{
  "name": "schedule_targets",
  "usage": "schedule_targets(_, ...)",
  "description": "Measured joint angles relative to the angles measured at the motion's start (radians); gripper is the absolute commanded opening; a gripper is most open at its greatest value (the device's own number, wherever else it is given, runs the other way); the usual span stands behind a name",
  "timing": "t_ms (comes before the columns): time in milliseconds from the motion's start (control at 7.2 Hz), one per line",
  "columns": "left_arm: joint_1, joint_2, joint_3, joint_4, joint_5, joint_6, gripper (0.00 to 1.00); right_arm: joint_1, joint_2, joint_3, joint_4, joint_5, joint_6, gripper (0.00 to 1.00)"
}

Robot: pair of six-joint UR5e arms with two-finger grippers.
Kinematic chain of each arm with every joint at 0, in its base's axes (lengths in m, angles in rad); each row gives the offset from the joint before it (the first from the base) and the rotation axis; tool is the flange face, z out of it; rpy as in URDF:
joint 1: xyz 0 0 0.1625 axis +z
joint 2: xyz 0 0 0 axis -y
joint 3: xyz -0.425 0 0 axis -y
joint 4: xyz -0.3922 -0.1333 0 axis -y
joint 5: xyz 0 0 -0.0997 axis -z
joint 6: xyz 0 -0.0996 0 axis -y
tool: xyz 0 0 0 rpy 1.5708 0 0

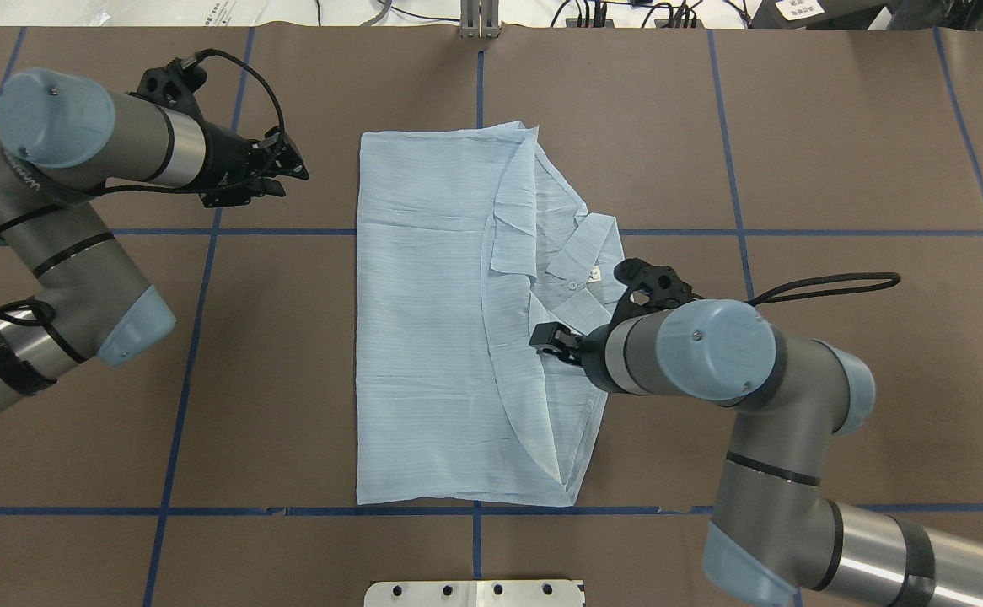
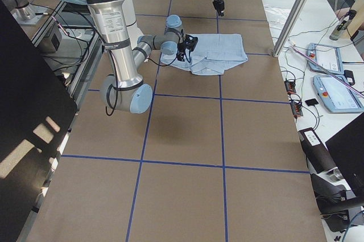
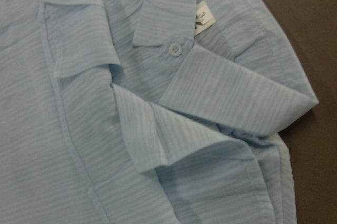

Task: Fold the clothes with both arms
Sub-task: 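Move the right gripper to the collar while the left gripper withdraws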

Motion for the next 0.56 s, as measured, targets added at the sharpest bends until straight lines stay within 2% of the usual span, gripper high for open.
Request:
schedule_targets(278, -0.011, 0.046, -0.099, 0.103, -0.001, 0.071, 0.48, -0.082, 0.044, 0.001, -0.095, -0.067, -0.218, 1.00)
schedule_targets(556, -0.018, 0.066, -0.134, 0.143, 0.001, 0.106, 0.48, -0.118, 0.052, -0.003, -0.134, -0.105, -0.464, 1.00)
